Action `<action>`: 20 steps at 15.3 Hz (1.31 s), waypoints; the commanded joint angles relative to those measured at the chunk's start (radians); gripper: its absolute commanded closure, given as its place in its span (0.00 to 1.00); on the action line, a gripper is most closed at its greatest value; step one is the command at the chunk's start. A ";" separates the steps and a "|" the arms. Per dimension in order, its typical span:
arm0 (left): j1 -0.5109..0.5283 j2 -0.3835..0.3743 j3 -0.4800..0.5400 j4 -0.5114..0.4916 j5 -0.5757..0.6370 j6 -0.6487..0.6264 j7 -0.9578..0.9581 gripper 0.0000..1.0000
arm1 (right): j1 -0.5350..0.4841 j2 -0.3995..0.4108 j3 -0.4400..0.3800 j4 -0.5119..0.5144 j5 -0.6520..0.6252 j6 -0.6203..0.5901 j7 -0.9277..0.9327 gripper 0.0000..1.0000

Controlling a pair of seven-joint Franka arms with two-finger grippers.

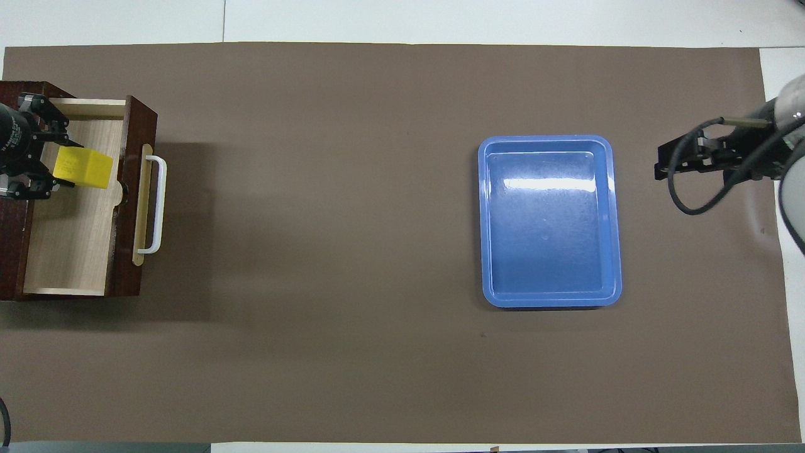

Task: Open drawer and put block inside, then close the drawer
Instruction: 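Push the drawer closed with the left gripper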

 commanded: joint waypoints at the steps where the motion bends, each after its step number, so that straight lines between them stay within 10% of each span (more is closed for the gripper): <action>1: 0.034 -0.024 -0.008 -0.082 0.005 0.071 0.007 1.00 | -0.028 -0.088 0.015 -0.072 -0.026 -0.033 -0.107 0.00; 16: 0.032 -0.083 -0.008 -0.260 0.007 0.143 0.004 1.00 | -0.116 -0.146 0.092 -0.177 -0.071 -0.032 -0.102 0.00; 17: 0.032 -0.083 -0.008 -0.260 0.007 0.140 0.007 0.91 | -0.114 -0.145 0.092 -0.172 -0.074 -0.026 -0.104 0.00; 19: 0.032 -0.083 -0.008 -0.260 0.008 0.142 0.010 0.07 | -0.114 -0.126 0.094 -0.139 -0.097 -0.032 -0.104 0.00; 20: 0.032 -0.083 -0.008 -0.258 0.010 0.138 0.009 0.00 | -0.114 -0.120 0.095 -0.122 -0.097 -0.041 -0.102 0.00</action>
